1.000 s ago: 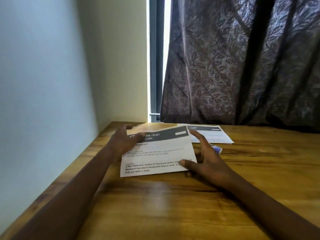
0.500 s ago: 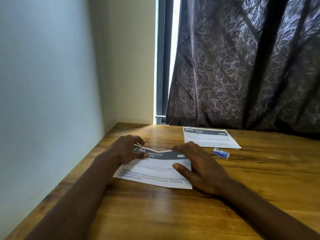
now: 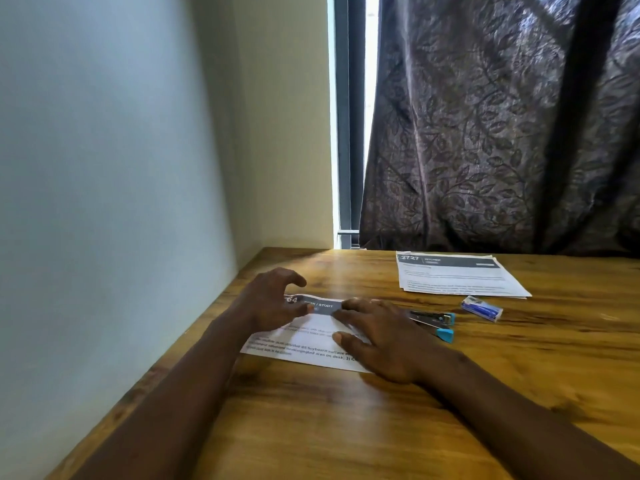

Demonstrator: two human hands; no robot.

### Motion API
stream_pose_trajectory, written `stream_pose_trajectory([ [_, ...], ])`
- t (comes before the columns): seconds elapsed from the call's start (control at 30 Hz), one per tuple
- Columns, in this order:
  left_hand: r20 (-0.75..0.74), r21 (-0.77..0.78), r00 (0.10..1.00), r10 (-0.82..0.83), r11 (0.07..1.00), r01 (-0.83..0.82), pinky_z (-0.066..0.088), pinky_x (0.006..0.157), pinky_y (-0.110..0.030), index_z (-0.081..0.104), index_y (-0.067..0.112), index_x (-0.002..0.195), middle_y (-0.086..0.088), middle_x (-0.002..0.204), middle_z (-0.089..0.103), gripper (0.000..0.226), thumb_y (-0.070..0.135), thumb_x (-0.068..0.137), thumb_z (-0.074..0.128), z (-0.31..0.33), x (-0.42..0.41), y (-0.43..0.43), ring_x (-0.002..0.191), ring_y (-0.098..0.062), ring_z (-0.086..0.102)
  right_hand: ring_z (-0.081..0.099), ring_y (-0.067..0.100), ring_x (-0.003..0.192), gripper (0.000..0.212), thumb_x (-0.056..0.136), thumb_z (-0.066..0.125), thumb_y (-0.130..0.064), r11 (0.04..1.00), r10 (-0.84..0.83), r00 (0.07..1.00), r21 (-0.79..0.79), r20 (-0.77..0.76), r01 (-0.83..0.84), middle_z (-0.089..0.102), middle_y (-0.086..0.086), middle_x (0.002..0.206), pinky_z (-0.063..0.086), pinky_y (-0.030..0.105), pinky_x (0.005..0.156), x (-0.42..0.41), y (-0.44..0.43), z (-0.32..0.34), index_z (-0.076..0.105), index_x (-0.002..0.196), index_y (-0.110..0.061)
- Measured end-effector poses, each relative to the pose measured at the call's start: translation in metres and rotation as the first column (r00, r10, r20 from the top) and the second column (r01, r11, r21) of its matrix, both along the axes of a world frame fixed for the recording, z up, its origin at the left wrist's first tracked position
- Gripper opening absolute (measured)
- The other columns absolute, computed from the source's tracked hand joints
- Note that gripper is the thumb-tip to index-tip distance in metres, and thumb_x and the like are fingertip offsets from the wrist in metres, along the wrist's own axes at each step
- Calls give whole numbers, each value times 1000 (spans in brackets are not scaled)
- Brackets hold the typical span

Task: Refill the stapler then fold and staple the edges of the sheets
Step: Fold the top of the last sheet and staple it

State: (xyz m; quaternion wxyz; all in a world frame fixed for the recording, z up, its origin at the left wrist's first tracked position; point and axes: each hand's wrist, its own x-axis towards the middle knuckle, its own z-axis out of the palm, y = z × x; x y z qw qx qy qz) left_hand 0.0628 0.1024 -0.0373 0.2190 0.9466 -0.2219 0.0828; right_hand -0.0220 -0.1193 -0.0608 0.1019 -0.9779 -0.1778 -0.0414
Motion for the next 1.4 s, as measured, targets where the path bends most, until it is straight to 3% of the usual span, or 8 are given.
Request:
stream_pose_trajectory([
  [0.17, -117, -97, 980, -159, 984, 148, 42, 113, -39, 51, 30, 145, 7, 147, 56, 46, 38, 100, 57, -19, -38, -38, 133, -12, 52, 18, 14, 155, 50, 110, 27, -37, 998, 46, 998, 34, 40, -48, 28, 3, 167, 1, 30, 125, 5, -2, -4, 33, 157, -20],
  [0.4, -143, 317, 983, -116, 935, 157, 1, 123, -26, 5, 26, 162, 7, 170, 0, 65, 52, 106, 24, -26, -46, -39, 155, -5, -1, 12, 16, 157, 57, 109, 27, -36, 999, 51, 998, -18, 28, -50, 20, 6, 170, 4, 34, 128, 12, -3, -10, 20, 161, -14],
  [0.6, -190, 330, 981, 32, 943, 33, 11, 124, -36, 4, 30, 162, 10, 170, 3, 126, 103, 59, 7, -19, -37, -18, 156, -10, 6, 14, 17, 157, 55, 109, 31, -37, 999, 45, 999, 21, -19, -45, 20, 4, 170, 10, 36, 127, 7, -4, -7, 24, 160, -17],
  [0.73, 86, 3, 994, 66, 998, -67, 47, 106, -40, 47, 37, 143, 10, 146, 54, 72, 80, 85, 44, -22, -46, -10, 128, -11, 52, 15, 17, 157, 54, 109, 34, -36, 998, 35, 998, 59, -55, -32, 20, 3, 169, 16, 39, 125, 4, -3, -3, 27, 159, -17],
  [0.8, 337, -52, 936, 99, 995, -86, 50, 94, -33, 60, 38, 124, 15, 121, 64, 39, 58, 91, 59, -24, -60, -13, 110, -6, 58, 19, 20, 156, 52, 109, 37, -34, 998, 20, 998, 65, -53, -17, 26, 6, 168, 20, 39, 125, 1, 1, -2, 33, 157, -15],
  [0.87, 349, -59, 931, 109, 994, -95, 44, 73, -19, 64, 38, 96, 20, 90, 66, 17, 52, 87, 67, -24, -78, -22, 84, 1, 59, 23, 23, 154, 52, 108, 39, -35, 998, -12, 999, 67, -46, 15, 30, 10, 165, 22, 40, 124, 0, 6, -3, 37, 154, -12],
  [0.97, 234, 6, 962, 141, 989, -147, 36, 59, -21, 62, 33, 76, 15, 70, 65, 26, 57, 83, 68, -30, -91, -30, 70, 3, 58, 16, 24, 157, 59, 109, 32, -42, 996, -44, 998, 82, -41, 47, 23, 12, 168, 14, 38, 126, -3, 12, -8, 30, 157, -9],
  [1.4, 92, 63, 858, 505, 857, -511, 42, 71, -34, 56, 21, 70, 15, 75, 62, 46, 64, 85, 63, -17, -66, 29, 73, -11, 59, 12, 25, 158, 59, 108, 34, -41, 997, -60, 995, 36, -77, 63, 18, 10, 169, 11, 42, 127, 3, 16, -9, 25, 159, -13],
])
